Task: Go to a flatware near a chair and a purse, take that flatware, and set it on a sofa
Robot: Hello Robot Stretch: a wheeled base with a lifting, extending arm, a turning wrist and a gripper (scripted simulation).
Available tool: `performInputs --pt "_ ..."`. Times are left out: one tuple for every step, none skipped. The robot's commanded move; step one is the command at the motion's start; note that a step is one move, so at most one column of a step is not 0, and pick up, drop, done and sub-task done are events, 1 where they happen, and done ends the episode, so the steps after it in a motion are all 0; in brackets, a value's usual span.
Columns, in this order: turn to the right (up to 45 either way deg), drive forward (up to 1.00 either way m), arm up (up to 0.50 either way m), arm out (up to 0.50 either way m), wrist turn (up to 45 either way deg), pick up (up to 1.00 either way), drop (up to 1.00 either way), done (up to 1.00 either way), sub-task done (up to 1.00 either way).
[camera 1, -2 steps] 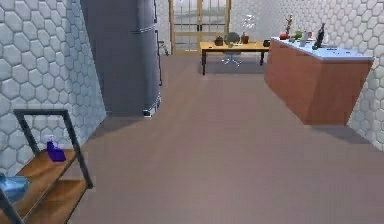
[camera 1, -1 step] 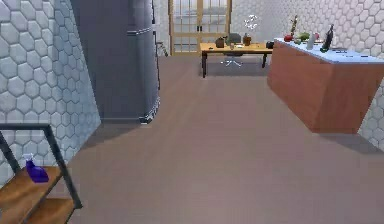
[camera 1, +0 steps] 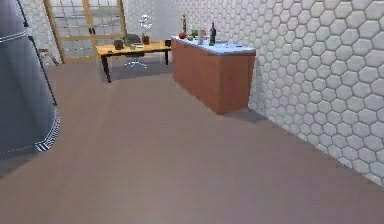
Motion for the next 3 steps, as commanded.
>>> performInputs --pt "0.0 0.2 0.0 0.0 0.0 0.0 0.0 0.0 0.0" --pt "-21.0 0.0 0.0 0.0 0.0 0.0 0.0 0.0 0.0" --pt "0.0 1.0 0.0 0.0 0.0 0.0 0.0 0.0 0.0"
